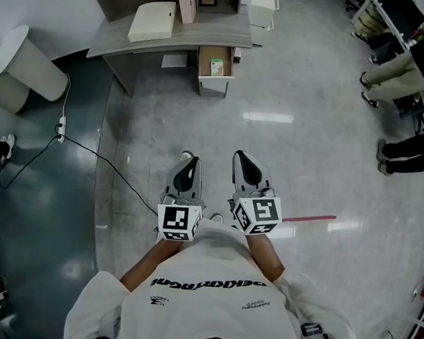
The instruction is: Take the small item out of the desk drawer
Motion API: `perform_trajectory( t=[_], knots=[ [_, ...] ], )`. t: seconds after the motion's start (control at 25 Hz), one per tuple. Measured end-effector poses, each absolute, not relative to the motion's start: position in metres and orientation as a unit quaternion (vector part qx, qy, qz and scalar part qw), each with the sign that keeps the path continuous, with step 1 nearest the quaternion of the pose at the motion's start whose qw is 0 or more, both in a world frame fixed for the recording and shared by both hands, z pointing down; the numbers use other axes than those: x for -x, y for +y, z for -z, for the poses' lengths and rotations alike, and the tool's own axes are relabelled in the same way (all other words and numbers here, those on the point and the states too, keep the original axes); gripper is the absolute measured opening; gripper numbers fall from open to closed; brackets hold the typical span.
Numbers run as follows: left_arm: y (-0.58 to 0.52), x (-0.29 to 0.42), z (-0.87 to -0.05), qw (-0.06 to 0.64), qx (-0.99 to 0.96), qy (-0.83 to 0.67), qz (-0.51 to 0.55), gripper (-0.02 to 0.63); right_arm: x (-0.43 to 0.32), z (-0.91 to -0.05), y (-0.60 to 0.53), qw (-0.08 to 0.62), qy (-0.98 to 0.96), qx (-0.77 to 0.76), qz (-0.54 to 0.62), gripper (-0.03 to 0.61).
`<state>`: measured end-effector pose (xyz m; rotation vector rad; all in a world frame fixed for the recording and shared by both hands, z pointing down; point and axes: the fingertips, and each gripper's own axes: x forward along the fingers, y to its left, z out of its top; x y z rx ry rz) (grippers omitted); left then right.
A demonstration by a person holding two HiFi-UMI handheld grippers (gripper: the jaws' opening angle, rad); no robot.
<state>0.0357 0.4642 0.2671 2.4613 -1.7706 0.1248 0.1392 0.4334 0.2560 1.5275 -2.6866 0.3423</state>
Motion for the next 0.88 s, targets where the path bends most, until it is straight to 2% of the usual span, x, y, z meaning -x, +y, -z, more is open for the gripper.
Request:
perform_trajectory(
  t=[0.88],
  knots=[
    [0.120, 0.025, -0.254, 0.055, -0.860, -0.504, -0.058, 0.015, -0.074, -0.242, 0.104, 0.017, -0.825, -0.552, -0.118, 0.031]
  ],
)
